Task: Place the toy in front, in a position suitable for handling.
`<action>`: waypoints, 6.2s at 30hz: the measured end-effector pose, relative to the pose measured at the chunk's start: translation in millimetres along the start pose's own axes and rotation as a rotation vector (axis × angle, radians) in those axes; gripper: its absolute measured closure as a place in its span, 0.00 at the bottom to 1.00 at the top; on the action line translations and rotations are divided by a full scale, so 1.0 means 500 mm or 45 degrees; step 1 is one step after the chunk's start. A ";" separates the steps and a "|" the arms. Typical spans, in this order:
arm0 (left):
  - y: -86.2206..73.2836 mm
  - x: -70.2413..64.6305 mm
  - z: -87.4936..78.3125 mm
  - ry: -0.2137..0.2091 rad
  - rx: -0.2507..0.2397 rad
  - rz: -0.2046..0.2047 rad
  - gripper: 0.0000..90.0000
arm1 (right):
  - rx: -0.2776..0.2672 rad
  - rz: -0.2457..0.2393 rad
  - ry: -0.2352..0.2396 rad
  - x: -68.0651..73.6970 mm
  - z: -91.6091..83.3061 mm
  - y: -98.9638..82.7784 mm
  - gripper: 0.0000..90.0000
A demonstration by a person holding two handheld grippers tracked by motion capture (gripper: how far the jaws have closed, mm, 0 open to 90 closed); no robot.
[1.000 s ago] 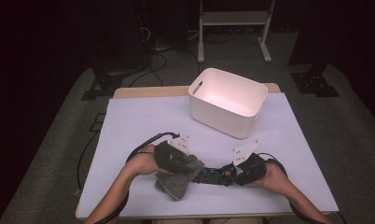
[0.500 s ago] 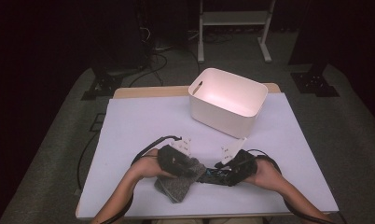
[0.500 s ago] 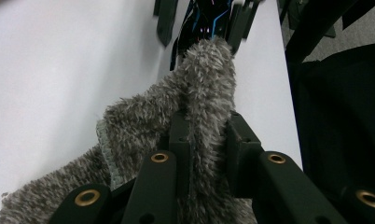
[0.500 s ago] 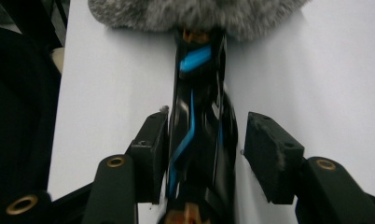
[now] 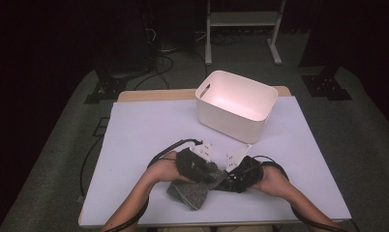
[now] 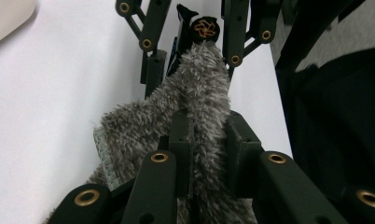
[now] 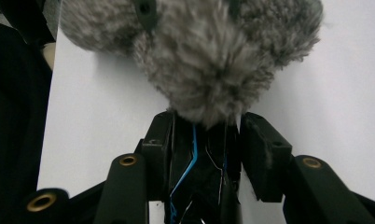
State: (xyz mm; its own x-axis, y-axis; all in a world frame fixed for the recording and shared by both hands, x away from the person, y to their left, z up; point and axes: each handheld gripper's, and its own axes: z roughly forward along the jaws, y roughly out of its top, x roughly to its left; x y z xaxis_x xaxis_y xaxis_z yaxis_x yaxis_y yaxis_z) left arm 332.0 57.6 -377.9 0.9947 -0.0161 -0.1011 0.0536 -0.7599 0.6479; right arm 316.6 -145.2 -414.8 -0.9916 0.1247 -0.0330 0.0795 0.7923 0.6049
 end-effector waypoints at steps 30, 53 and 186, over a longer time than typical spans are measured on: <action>-0.082 0.015 -0.045 0.037 -0.144 -0.144 0.88 | 0.030 -0.026 0.045 -0.001 0.012 0.053 0.69; 0.032 -0.004 -0.124 0.106 -0.080 -0.003 0.87 | -0.248 -0.020 -0.022 0.000 -0.044 0.058 0.68; -0.002 0.001 -0.161 0.085 -0.233 -0.039 0.86 | -0.251 0.118 0.006 -0.017 -0.009 0.060 0.62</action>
State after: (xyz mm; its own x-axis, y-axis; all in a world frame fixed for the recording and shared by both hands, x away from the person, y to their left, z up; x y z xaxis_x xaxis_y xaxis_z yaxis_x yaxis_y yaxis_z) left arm 339.5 110.3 -317.8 0.9956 0.0533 -0.0768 0.0932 -0.6281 0.7725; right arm 327.1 -125.1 -392.6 -0.9816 0.1881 0.0335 0.1493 0.6457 0.7489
